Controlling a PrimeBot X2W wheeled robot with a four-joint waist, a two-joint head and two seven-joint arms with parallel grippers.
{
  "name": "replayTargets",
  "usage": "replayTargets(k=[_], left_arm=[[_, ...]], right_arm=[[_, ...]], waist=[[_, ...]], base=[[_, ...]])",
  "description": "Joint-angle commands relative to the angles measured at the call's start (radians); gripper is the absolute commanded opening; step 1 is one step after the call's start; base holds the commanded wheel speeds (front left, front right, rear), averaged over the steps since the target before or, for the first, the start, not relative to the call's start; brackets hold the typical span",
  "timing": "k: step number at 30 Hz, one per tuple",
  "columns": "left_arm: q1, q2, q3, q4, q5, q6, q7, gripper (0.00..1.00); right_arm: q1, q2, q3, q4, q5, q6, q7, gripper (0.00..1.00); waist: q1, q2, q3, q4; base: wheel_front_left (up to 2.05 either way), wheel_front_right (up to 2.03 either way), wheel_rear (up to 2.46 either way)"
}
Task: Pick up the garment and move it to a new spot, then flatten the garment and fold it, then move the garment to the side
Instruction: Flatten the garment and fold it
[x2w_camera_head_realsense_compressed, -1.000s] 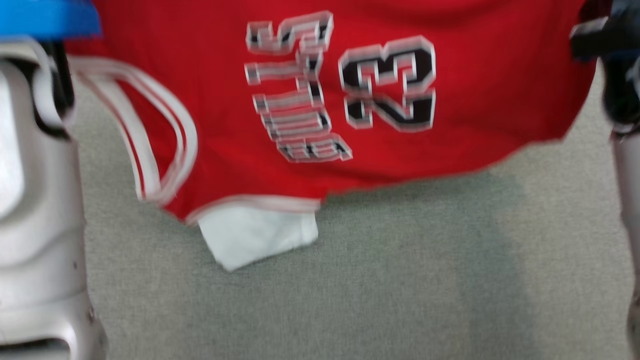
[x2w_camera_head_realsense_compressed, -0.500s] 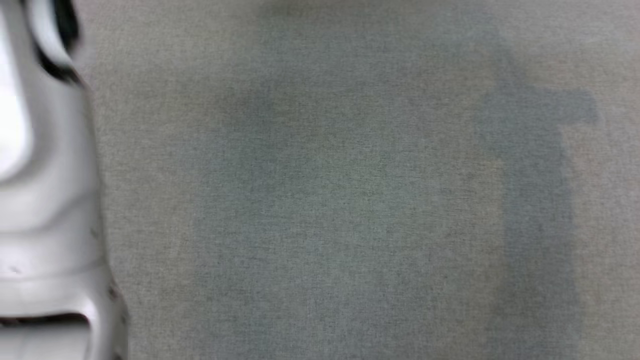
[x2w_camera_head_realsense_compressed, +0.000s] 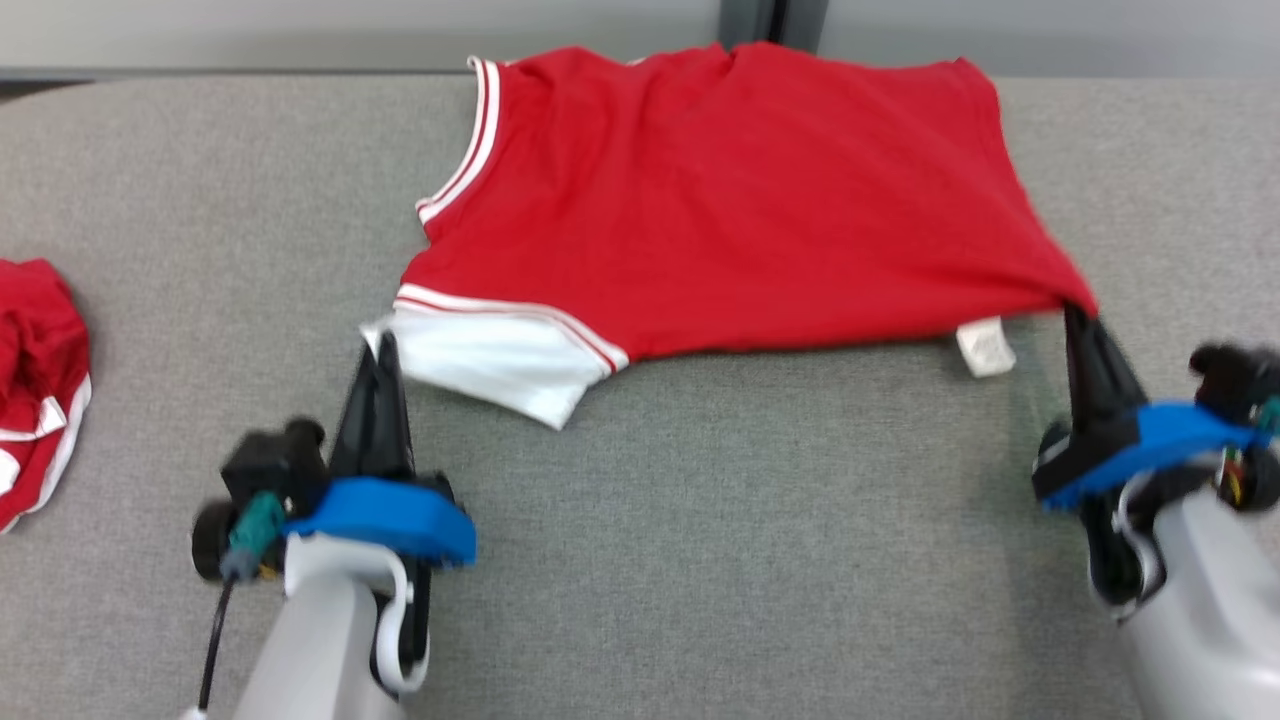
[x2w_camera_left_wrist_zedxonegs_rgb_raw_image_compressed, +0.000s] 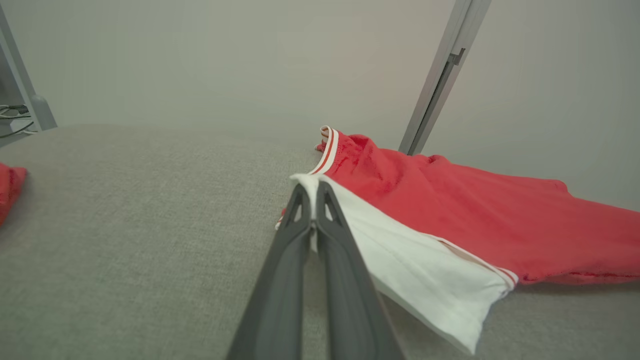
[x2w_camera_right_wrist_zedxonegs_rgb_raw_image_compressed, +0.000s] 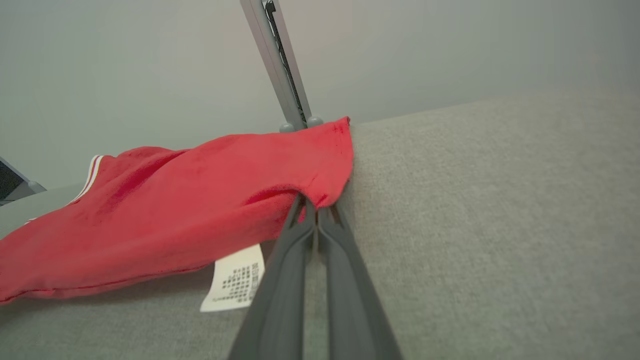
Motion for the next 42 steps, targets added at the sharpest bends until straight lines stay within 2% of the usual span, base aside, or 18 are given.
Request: replayTargets(k=[1,6,9,17,32,42], left_arm=[[0.020,0.000,-0.002,0.001,-0.015,0.009,-0.003,0.00],[0.171,0.001,-0.021,-0.002,-0.063,0.034,-0.003,0.00],[0.214,0.000,-0.014,-0.005,-0.072,0.039,-0.003,0.00],[0.371,0.000,0.000,0.005,-0.054,0.011,-0.003,0.00],[0.556,0.001,0.016,0.017,-0.028,-0.022,-0.003,0.00],[0.621,0.000,0.007,-0.035,-0.021,-0.012,-0.003,0.00]], right_arm=[[0.032,-0.003,0.005,0.006,0.007,0.000,-0.003,0.00],[0.194,0.006,0.050,0.042,0.026,0.000,-0.003,0.00],[0.231,0.020,0.040,0.050,0.034,0.000,-0.003,0.00],[0.376,0.065,-0.015,0.076,-0.003,0.000,-0.003,0.00],[0.516,0.113,-0.058,0.103,-0.047,0.000,-0.003,0.00],[0.575,0.126,-0.054,0.105,-0.052,0.000,-0.003,0.00]], waist=[[0.0003,0.0001,-0.029,-0.021],[0.0003,0.0001,-0.120,-0.033],[0.0003,0.0001,-0.155,-0.034],[0.0003,0.0001,-0.303,-0.014],[0.0003,0.0001,-0.424,0.047],[0.0003,0.0001,-0.444,0.056]], base=[[0.00,0.00,0.00],[0.00,0.00,0.00],[0.00,0.00,0.00],[0.00,0.00,0.00],[0.00,0.00,0.00],[0.00,0.00,0.00]])
